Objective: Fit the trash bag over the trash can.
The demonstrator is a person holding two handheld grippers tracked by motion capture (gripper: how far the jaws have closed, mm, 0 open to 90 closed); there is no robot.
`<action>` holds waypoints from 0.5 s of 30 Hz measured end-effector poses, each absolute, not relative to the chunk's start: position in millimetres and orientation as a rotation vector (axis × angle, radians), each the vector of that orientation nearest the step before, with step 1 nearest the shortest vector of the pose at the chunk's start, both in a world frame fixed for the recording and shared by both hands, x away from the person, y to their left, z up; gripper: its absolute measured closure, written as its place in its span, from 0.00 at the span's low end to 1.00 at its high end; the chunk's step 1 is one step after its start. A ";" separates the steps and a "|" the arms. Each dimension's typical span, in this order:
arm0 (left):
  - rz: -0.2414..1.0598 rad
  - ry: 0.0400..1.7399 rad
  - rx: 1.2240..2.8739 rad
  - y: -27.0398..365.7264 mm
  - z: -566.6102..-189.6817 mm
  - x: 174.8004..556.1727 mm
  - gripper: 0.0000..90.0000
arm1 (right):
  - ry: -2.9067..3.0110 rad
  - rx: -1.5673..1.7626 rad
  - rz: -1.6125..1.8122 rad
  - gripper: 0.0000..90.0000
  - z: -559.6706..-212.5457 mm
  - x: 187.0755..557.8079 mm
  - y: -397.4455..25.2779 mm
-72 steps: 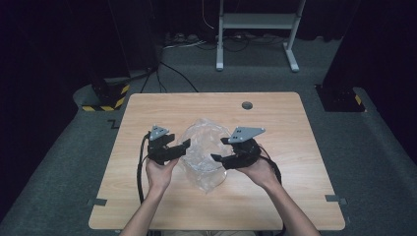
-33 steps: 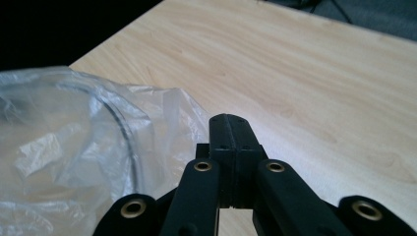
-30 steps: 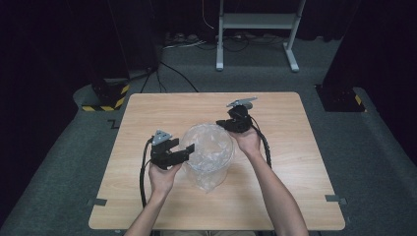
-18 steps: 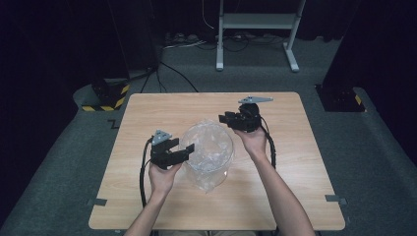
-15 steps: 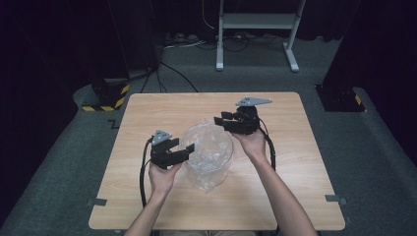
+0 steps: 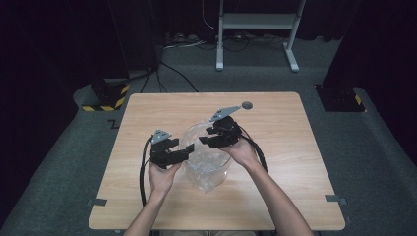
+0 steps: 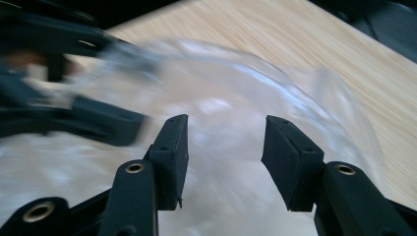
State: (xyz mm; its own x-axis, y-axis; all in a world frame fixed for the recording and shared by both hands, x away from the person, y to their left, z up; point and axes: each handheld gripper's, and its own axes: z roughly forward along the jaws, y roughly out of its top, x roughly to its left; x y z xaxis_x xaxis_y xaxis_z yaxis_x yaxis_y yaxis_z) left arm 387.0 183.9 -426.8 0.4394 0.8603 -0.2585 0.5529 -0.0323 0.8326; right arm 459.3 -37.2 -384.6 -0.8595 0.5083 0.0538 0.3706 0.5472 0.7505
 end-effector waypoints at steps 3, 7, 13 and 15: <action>0.388 1.235 1.710 184.4 -426.7 387.8 0.33 | 2.580 0.775 1.135 0.62 -386.0 467.3 -37.9; 0.386 1.233 1.722 183.2 -425.9 389.7 0.34 | 2.560 0.744 1.066 0.60 -386.8 466.1 -33.0; 0.394 1.242 1.722 184.0 -425.7 390.7 0.33 | 2.571 0.684 1.127 0.55 -384.6 451.8 -39.9; 0.396 1.239 1.723 183.4 -425.7 391.0 0.33 | 2.584 0.635 1.130 0.54 -383.9 443.6 -40.5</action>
State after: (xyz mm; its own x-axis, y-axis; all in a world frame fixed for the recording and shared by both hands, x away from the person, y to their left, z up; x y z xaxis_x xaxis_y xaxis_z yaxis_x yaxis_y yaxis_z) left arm 391.0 183.4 -425.7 0.4356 0.8648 -0.2498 0.5592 -0.0424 0.8280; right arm 443.6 -40.5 -383.9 -0.8737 0.4836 -0.0527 0.2898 0.6043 0.7422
